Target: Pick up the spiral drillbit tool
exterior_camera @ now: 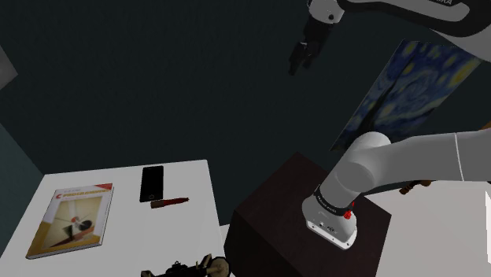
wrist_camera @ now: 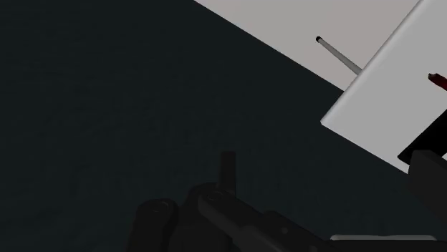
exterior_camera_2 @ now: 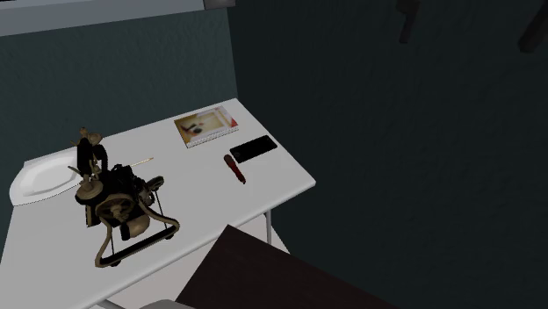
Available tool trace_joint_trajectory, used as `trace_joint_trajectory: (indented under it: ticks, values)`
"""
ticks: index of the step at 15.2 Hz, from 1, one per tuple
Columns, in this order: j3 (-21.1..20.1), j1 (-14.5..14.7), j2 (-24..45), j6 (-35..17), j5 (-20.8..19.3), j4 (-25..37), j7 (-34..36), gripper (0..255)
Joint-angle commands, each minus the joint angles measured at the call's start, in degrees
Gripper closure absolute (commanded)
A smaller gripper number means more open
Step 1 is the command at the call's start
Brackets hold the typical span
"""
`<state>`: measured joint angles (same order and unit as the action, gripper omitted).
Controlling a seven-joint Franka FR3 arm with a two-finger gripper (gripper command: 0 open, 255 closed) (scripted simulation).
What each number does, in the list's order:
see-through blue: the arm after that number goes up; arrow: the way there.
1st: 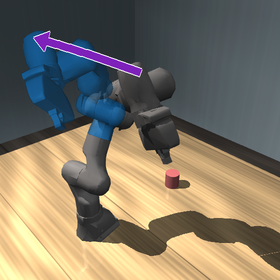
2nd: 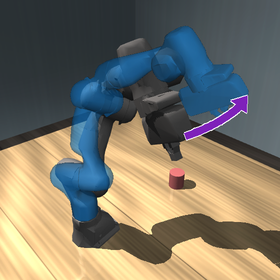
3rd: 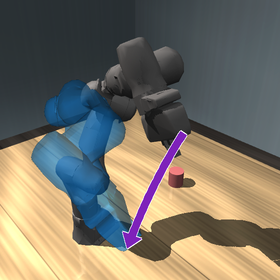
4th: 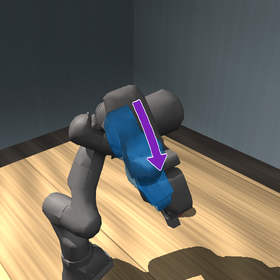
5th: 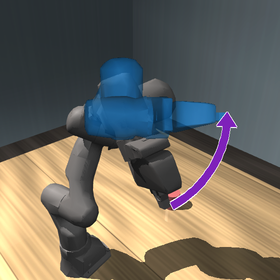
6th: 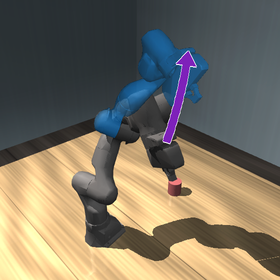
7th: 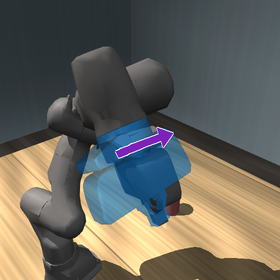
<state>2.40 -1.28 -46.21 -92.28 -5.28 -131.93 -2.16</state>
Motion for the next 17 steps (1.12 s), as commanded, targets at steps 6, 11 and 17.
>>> trace_joint_trajectory:
  ticks: [6,11,17]
  values:
    - [-1.1,2.9,3.5,-9.1,1.2,-5.4,-1.6,0]
    - [-2.4,5.7,8.5,-18.3,2.4,-9.3,-3.3,0]
    - [-4.1,9.2,16.4,-29.4,3.6,-12.2,-5.4,0]
